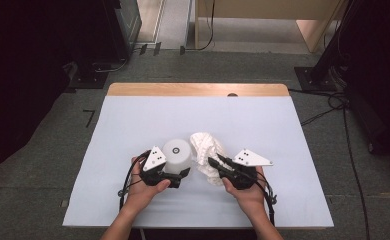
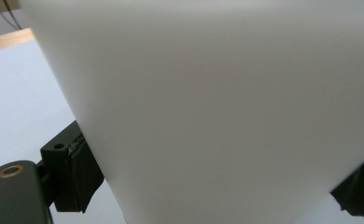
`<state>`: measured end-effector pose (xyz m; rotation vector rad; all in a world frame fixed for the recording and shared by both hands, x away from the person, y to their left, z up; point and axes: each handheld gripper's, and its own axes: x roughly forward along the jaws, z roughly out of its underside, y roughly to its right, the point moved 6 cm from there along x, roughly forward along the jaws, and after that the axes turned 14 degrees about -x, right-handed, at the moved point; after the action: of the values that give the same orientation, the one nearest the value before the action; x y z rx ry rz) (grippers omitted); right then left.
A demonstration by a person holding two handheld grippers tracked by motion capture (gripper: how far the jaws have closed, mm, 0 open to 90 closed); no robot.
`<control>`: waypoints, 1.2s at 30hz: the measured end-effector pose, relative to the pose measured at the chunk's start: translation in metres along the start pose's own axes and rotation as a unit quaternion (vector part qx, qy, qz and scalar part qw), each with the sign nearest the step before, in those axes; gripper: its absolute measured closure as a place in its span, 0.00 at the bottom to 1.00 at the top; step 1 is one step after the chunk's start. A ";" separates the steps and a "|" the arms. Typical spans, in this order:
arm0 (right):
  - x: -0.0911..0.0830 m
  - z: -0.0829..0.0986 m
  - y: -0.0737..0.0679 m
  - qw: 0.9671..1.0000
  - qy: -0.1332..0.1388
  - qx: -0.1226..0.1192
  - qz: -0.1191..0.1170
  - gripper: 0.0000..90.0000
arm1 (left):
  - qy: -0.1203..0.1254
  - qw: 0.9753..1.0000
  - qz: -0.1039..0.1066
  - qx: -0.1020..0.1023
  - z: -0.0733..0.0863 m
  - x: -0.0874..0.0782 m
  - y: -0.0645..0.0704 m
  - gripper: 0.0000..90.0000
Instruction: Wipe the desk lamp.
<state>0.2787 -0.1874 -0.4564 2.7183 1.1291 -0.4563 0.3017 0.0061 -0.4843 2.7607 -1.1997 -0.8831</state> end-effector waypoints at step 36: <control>-0.004 -0.006 0.003 0.999 -0.032 -0.002 0.002 0.83 | -0.060 0.994 -0.017 0.088 0.010 0.018 0.034 0.09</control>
<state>0.2795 -0.1908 -0.4488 2.6810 1.1069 -0.5363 0.2842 -0.0280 -0.4944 2.9114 -1.3121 -1.0062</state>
